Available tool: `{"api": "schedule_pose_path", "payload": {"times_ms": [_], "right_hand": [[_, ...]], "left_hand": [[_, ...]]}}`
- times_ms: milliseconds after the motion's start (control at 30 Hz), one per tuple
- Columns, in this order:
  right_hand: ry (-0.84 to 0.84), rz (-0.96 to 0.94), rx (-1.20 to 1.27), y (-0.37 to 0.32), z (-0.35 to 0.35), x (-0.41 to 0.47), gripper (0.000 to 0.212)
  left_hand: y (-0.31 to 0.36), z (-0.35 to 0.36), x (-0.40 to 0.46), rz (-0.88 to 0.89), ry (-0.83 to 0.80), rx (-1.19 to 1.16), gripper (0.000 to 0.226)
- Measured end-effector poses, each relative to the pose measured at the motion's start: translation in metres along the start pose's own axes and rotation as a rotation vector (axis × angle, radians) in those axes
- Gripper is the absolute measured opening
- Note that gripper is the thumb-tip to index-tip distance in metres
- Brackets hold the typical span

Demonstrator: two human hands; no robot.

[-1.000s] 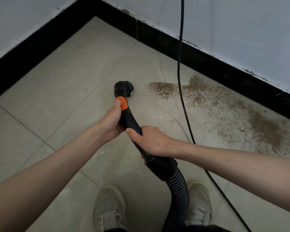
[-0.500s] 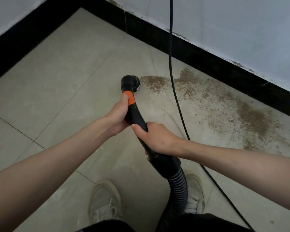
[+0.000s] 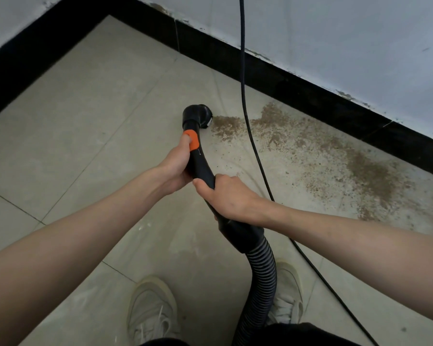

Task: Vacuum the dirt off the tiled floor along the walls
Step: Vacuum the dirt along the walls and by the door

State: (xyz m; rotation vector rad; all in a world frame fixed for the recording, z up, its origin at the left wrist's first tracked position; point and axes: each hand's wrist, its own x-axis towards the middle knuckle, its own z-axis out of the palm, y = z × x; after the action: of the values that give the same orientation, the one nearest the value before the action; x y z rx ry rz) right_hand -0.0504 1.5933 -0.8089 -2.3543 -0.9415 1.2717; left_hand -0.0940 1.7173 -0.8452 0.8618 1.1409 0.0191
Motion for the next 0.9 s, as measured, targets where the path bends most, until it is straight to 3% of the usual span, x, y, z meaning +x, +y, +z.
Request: {"api": "schedule_pose_path", "payload": {"times_ms": [900], "right_hand": [[0.159,0.124,0.070,0.043,-0.029,-0.012,0.048]], "left_hand": [[0.000,0.081,0.015,-0.014,-0.175,0.153,0.036]]}}
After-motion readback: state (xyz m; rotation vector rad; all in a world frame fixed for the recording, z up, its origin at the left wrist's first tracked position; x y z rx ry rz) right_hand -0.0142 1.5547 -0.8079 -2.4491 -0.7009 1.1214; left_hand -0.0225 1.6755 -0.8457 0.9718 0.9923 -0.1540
